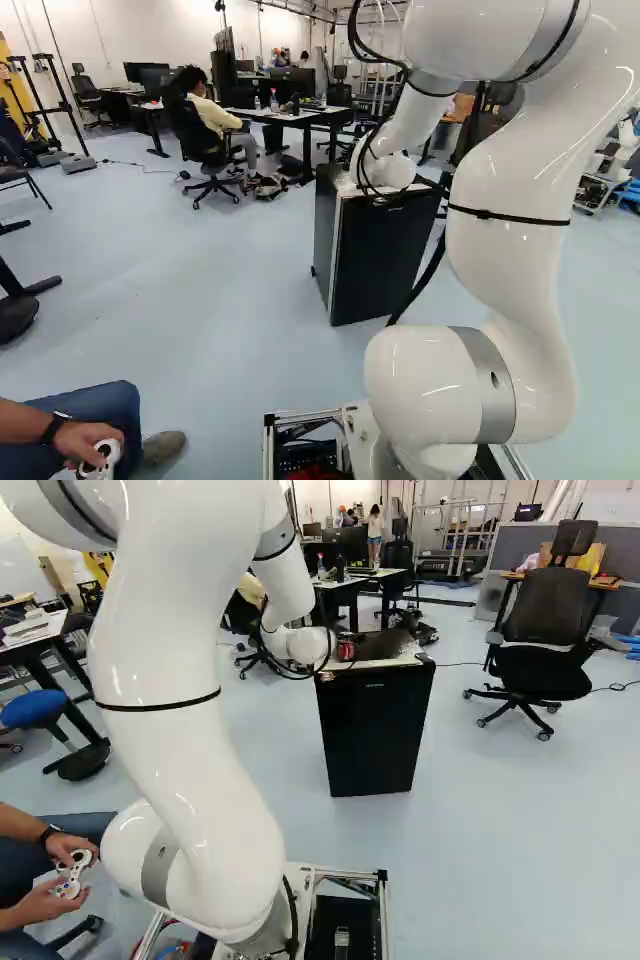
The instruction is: Grab a drink from the fridge
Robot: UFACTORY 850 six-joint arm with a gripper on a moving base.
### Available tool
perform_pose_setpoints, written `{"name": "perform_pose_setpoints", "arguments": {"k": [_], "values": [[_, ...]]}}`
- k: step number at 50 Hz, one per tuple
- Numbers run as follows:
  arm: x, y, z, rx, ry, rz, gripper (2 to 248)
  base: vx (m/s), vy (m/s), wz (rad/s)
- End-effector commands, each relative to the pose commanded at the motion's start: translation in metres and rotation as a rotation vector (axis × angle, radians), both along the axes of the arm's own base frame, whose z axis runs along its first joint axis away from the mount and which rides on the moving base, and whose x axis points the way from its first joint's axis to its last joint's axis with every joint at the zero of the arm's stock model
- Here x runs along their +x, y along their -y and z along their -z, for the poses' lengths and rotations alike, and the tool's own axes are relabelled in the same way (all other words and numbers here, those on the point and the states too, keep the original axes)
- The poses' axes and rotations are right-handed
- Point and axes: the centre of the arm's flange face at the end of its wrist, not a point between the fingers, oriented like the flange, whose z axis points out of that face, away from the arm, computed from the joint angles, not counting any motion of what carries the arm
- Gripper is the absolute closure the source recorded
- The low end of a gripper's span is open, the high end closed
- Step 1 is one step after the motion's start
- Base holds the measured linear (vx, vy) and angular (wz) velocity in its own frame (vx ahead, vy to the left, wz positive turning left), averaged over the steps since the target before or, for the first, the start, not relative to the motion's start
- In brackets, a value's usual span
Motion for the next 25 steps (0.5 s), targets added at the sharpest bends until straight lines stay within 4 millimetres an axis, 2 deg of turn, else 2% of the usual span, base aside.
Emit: {"name": "perform_pose_setpoints", "arguments": {"k": [14,25], "values": [[0.018,0.001,0.012,-0.003,0.034,-0.005,3,0.000,0.000,0.000],[0.023,0.001,0.022,-0.004,0.054,-0.007,3,0.000,0.000,0.000]]}}
